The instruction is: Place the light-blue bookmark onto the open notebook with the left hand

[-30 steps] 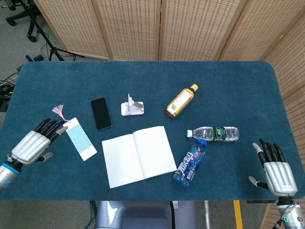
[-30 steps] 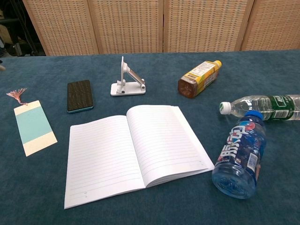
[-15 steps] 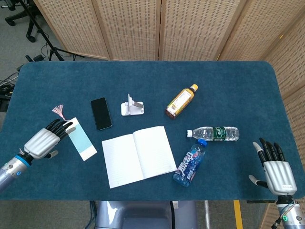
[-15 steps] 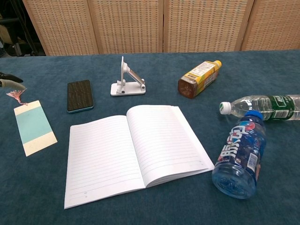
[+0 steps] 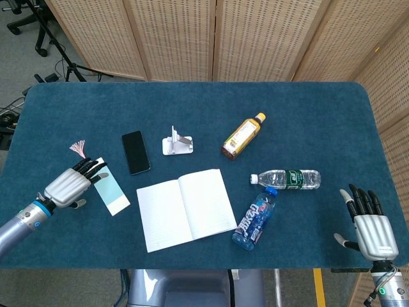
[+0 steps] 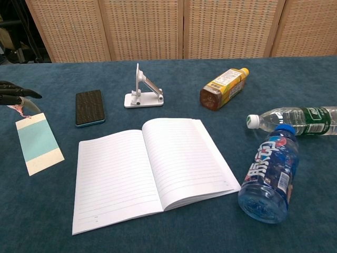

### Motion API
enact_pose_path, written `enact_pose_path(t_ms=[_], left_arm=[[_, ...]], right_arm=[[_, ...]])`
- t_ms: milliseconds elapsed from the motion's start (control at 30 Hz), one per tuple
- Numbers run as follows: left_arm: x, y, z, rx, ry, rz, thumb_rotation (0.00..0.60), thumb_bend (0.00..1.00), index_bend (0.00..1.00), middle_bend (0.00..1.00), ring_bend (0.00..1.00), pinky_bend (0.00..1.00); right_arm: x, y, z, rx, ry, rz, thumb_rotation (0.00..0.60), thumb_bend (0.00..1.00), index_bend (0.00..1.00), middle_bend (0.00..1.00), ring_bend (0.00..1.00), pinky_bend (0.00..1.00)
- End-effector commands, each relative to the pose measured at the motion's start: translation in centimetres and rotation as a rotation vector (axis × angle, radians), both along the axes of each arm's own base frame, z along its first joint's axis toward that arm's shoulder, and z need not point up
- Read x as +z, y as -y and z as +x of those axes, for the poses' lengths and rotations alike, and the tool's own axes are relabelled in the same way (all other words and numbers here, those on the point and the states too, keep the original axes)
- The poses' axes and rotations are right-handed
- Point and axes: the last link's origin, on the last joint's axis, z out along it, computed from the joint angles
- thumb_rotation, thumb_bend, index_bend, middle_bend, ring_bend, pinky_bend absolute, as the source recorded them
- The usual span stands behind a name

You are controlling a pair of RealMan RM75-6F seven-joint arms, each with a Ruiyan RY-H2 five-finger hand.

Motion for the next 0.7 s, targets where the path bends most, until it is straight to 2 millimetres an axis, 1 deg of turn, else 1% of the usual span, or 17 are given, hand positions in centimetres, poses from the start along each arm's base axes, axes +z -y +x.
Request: enact_pose_path(t_ms=[33,267,400,700], left_arm=[[-0.1,-0.2,0.1,0.001,-0.011,-0.011,0.6,0.22,0.19,0.0,0.0,0.0],[-0.9,-0.4,0.5,-0.043,-0.042,-0.021,0.6,0.22,0.19,0.0,0.0,0.0],[-1.9,-0.4,0.5,-0.071,-0.081,-0.042,0.6,0.22,0.19,0.0,0.0,0.0],[-2.5,-0.7,0.7,-0.133,-0.127,-0.032,0.6,0.22,0.19,0.0,0.0,0.0]], right_arm=[[-0.1,0.0,0.0,0.002,-0.002,0.001,0.6,0.0,0.0,0.0,0.0,0.0],[-0.1,0.0,0.0,0.001,-0.001,-0.003,0.6,0.0,0.0,0.0,0.0,0.0],[-0.1,0.1,0.0,-0.001,-0.003,-0.003,0.6,0.0,0.0,0.0,0.0,0.0],[-0.2,0.1,-0.1,-0.004,-0.005,-0.004,0.6,0.0,0.0,0.0,0.0,0.0]])
